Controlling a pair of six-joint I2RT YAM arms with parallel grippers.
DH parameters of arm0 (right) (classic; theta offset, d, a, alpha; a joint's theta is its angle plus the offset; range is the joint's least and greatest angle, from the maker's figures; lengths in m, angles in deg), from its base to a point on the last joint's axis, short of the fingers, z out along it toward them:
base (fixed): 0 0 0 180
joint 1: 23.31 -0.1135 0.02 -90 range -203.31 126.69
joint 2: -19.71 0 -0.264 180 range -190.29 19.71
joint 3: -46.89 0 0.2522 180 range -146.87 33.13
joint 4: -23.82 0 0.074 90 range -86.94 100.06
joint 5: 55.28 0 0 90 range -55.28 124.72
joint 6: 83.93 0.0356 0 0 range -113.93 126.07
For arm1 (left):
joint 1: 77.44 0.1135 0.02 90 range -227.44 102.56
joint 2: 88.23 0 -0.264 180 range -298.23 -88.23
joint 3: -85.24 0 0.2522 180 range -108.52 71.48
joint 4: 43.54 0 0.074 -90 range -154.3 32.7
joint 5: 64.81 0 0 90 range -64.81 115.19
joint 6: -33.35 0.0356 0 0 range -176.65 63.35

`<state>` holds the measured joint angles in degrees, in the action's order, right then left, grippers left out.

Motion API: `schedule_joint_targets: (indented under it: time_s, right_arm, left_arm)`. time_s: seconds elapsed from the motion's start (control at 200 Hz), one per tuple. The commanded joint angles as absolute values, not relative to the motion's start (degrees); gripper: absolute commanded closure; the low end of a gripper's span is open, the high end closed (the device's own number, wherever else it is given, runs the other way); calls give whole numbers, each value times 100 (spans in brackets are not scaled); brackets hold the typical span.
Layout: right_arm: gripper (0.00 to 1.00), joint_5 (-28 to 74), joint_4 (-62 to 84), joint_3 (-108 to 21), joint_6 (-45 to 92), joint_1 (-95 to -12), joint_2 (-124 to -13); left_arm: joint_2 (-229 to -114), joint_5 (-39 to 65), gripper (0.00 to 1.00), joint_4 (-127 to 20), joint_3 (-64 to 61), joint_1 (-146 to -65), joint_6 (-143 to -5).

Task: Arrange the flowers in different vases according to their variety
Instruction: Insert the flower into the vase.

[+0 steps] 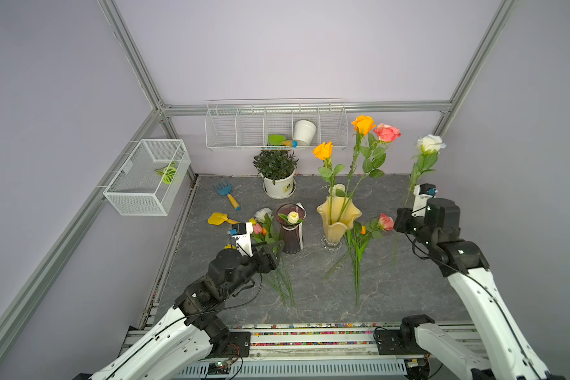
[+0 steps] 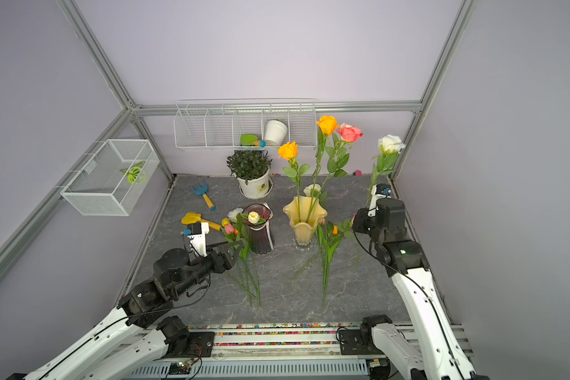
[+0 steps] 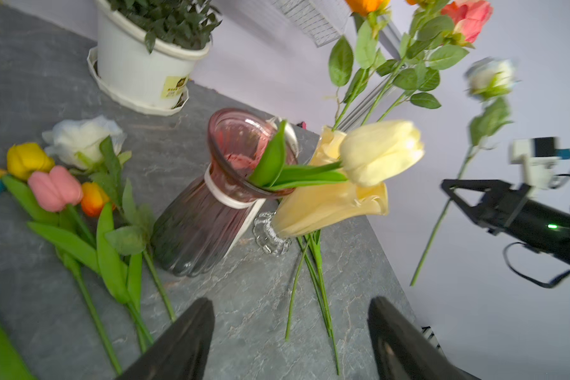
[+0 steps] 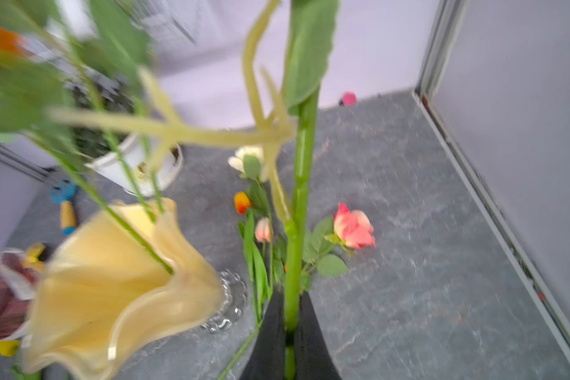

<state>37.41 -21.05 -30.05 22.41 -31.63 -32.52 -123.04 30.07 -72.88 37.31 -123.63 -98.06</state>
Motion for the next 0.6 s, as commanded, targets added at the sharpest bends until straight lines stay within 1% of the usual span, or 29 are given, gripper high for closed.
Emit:
schedule_joint_targets:
  time_s: [0.0, 0.155, 0.275, 0.465, 0.595]
  right_arm:
    - [100, 3294, -1538, -3665, 1572, -3524, -3181]
    - [100, 3193, -1081, -4717, 1275, -4437, -3826]
    - [100, 2956, -540, -5355, 1214, -4893, -4560]
    - [100, 2614, 347, -5846, 1459, -5053, -5658]
    - [100, 2618, 644, -5759, 1627, -5065, -6128]
  left_arm:
    - [-12225, 3118, 22, -7417, 3944, -12393, -10316]
    - [-12261, 3123, 22, -7677, 3975, -12393, -10375]
    - [-12152, 3210, 22, -7831, 4107, -12390, -10595]
    - [-11861, 3668, 22, -8283, 4420, -12392, -11580]
    - [-11668, 3995, 22, -8736, 4566, -12389, -12375]
